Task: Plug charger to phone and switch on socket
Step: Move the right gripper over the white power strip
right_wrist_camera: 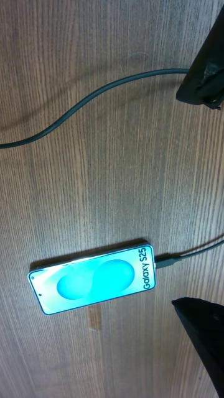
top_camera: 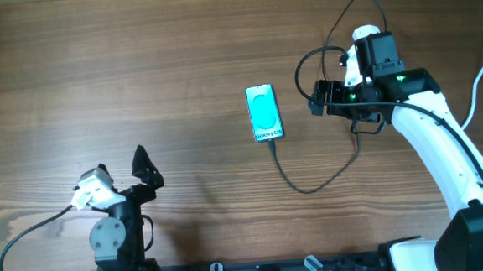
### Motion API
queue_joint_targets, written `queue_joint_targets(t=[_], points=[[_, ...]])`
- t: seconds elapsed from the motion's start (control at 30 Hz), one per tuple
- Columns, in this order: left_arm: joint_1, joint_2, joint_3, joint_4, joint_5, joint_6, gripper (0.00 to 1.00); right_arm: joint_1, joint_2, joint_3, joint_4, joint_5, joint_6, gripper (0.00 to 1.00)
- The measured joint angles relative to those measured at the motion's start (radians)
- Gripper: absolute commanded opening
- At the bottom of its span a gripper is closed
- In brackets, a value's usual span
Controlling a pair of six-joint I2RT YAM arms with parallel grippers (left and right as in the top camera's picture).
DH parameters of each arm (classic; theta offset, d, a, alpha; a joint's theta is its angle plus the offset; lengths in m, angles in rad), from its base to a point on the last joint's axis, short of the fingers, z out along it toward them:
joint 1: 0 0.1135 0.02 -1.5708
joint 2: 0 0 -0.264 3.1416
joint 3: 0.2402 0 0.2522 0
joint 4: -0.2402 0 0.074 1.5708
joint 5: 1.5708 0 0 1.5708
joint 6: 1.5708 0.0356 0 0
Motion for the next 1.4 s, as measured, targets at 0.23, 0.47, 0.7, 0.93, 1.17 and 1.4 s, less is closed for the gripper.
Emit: queue_joint_targets(t=[0.23,0.47,0.7,0.93,1.17,1.4], points=[[0.0,0.0,0.0,0.0,0.048,0.1,1.0,0.0,0.0,0.0,0.0,0.0,0.0,1.0],[0.0,0.0,0.0,0.002,0.059,0.108,1.0,0.0,0.0,0.0,0.0,0.0,0.0,1.0],[0.0,0.0,0.0,0.002,0.059,0.108,1.0,0.0,0.0,0.0,0.0,0.0,0.0,1.0],[0.0,0.0,0.0,0.002,0.059,0.108,1.0,0.0,0.0,0.0,0.007,0.0,0.002,1.0],[0.0,0.0,0.0,0.002,0.059,0.109,1.0,0.0,0.0,0.001,0.078,-0.035,0.132,1.0],[0.0,0.0,0.0,0.002,0.059,0.111,1.0,0.0,0.0,0.001,0.093,-0.019,0.209,1.0]])
